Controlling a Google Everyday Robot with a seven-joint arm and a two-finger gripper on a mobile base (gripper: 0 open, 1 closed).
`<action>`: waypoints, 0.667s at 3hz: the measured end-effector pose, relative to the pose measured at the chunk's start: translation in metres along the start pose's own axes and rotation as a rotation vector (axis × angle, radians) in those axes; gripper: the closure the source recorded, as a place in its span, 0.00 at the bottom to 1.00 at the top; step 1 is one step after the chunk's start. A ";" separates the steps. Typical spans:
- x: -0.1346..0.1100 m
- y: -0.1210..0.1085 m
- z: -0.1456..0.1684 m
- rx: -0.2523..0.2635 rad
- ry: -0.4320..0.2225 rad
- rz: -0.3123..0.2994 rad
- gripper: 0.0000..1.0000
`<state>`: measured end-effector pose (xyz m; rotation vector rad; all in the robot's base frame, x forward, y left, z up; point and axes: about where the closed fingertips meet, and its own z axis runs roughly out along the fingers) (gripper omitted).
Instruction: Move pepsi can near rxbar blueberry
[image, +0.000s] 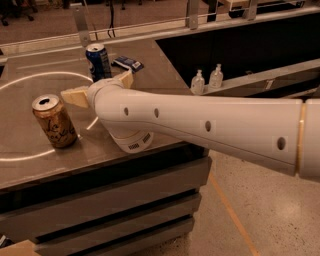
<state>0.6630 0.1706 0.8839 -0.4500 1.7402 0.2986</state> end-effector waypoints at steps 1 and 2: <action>0.002 -0.006 -0.027 0.034 0.017 -0.035 0.00; 0.002 -0.006 -0.027 0.034 0.017 -0.035 0.00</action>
Offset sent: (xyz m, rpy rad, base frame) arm -0.0179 -0.0147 0.0034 -0.0383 -0.0044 -0.0227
